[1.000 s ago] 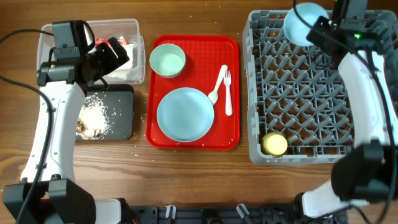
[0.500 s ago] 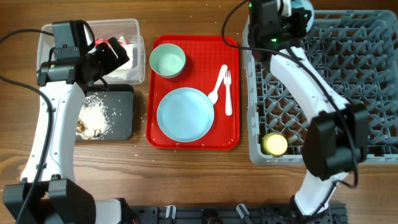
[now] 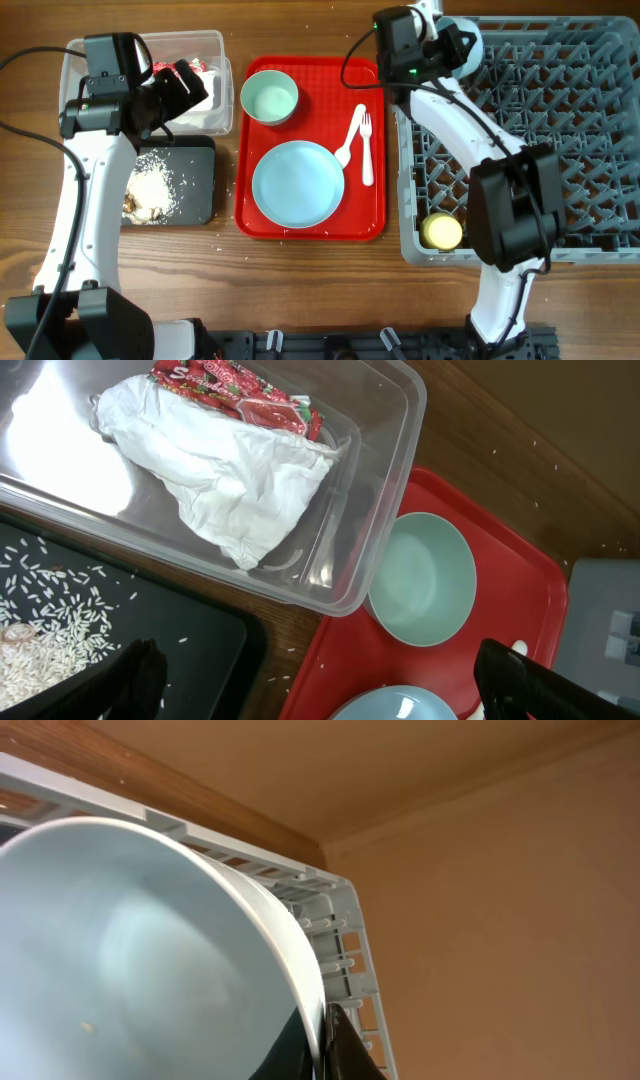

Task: Sort waste into correct bins and load items into the dishwasher rack
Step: 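Grasp the mint bowl on the red tray with the right gripper, then place the mint bowl upright in the rack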

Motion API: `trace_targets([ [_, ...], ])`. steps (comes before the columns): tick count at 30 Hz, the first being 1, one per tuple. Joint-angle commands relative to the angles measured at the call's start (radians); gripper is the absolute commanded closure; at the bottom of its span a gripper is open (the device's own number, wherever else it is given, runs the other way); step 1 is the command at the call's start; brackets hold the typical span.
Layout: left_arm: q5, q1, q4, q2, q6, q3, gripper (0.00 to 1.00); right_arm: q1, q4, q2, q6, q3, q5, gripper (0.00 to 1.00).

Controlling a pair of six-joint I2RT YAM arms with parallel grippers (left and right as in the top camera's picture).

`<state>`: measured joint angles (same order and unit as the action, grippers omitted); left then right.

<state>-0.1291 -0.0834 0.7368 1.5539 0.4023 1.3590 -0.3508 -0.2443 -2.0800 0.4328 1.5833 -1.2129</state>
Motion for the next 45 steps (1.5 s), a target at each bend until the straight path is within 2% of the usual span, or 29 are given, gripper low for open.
trace_targets([
  [1,-0.001,-0.002,-0.002,0.0,-0.002,0.001,0.0,-0.056,-0.011,-0.037,0.013,0.0,0.07,0.69],
  [4,-0.001,-0.002,-0.002,0.0,-0.002,0.001,0.0,-0.068,-0.01,-0.037,0.012,0.0,0.071,0.66],
  [5,-0.001,-0.002,-0.002,0.0,-0.002,0.001,0.0,-0.069,-0.01,-0.037,0.012,0.0,0.07,0.62],
  [7,-0.001,-0.002,-0.002,0.0,-0.002,0.001,0.0,-0.069,-0.01,-0.037,0.011,0.0,0.07,0.5],
  [9,-0.001,-0.002,-0.002,0.0,-0.002,0.001,0.0,-0.078,-0.003,-0.037,-0.034,0.0,0.076,0.32],
  [10,-0.001,-0.002,-0.002,0.0,-0.002,0.001,0.0,-0.083,-0.005,-0.034,-0.061,0.0,0.105,0.29],
  [12,-0.001,-0.002,-0.002,0.0,-0.002,0.001,0.0,-0.098,-0.038,-0.023,-0.117,0.0,0.229,0.24],
  [16,-0.001,-0.002,-0.002,0.0,-0.002,0.001,0.0,-0.112,-0.074,0.064,-0.429,0.0,0.528,0.13],
  [21,-0.001,-0.002,-0.002,0.0,-0.002,0.001,0.0,-0.11,-0.08,0.237,-0.69,0.0,1.136,0.11],
  [22,-0.001,-0.002,-0.002,0.0,-0.002,0.001,0.0,-0.11,-0.081,0.239,-0.805,0.0,1.277,0.11],
  [24,-0.001,-0.002,-0.002,0.0,-0.002,0.001,0.0,-0.12,-0.023,0.205,-0.903,-0.015,1.392,0.14],
  [28,-0.001,-0.002,-0.002,0.0,-0.002,0.001,0.0,-0.171,0.053,0.014,-1.091,-0.018,1.413,0.28],
  [30,-0.001,-0.002,-0.002,0.0,-0.002,0.001,0.0,-0.179,0.068,-0.089,-1.118,-0.002,1.505,0.34],
  [34,-0.001,-0.002,-0.002,0.0,-0.002,0.001,0.0,-0.187,0.042,-0.182,-1.129,0.036,1.506,0.43],
  [36,-0.001,-0.002,-0.002,0.0,-0.002,0.001,0.0,-0.187,0.033,-0.202,-1.143,0.036,1.492,0.53],
  [38,-0.001,-0.002,-0.002,0.0,-0.002,0.001,0.0,-0.187,0.021,-0.212,-1.143,0.036,1.484,0.74],
  [39,-0.001,-0.002,-0.002,0.0,-0.002,0.001,0.0,-0.186,0.019,-0.212,-1.141,0.036,1.481,0.81],
  [40,-0.001,-0.002,-0.002,0.0,-0.002,0.001,0.0,-0.182,0.018,-0.202,-1.139,0.038,1.481,0.95],
  [43,-0.001,-0.002,-0.002,0.0,-0.002,0.001,0.0,-0.146,-0.056,-0.121,-1.077,0.08,1.452,0.96],
  [45,-0.001,-0.002,-0.002,0.0,-0.002,0.001,0.0,-0.104,-0.155,0.007,-1.004,0.092,1.364,0.96],
])
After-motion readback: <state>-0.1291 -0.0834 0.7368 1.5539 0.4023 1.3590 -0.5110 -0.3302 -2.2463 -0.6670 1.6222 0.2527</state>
